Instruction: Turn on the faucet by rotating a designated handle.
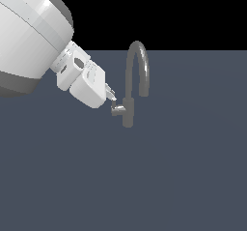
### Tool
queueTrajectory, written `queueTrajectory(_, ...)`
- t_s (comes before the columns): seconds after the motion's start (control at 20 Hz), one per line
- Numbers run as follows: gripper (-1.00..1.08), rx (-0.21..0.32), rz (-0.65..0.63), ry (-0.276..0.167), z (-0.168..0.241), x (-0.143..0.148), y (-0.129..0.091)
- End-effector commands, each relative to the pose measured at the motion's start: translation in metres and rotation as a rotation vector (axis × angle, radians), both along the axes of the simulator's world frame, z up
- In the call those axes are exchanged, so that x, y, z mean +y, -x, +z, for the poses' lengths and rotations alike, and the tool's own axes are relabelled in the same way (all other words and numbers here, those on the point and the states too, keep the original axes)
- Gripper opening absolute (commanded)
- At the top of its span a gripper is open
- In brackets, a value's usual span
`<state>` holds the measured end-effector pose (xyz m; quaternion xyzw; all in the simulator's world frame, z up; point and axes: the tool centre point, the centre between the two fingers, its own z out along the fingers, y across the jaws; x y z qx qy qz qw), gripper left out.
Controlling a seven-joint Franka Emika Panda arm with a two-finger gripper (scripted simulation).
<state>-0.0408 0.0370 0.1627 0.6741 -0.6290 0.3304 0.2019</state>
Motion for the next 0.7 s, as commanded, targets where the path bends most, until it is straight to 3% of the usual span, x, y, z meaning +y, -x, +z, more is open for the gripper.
queueTrajectory(0.0,-1.00,0.020,-0.011,0.009,-0.010,-0.007,0.016)
queueTrajectory(0.2,-1.00,0.021,-0.012,0.009,-0.014,-0.009,0.026)
queueTrajectory(0.25,-1.00,0.019,0.020,0.003,-0.007,0.000,0.015)
queueTrajectory(0.65,-1.00,0.020,0.001,0.007,-0.039,-0.008,0.035)
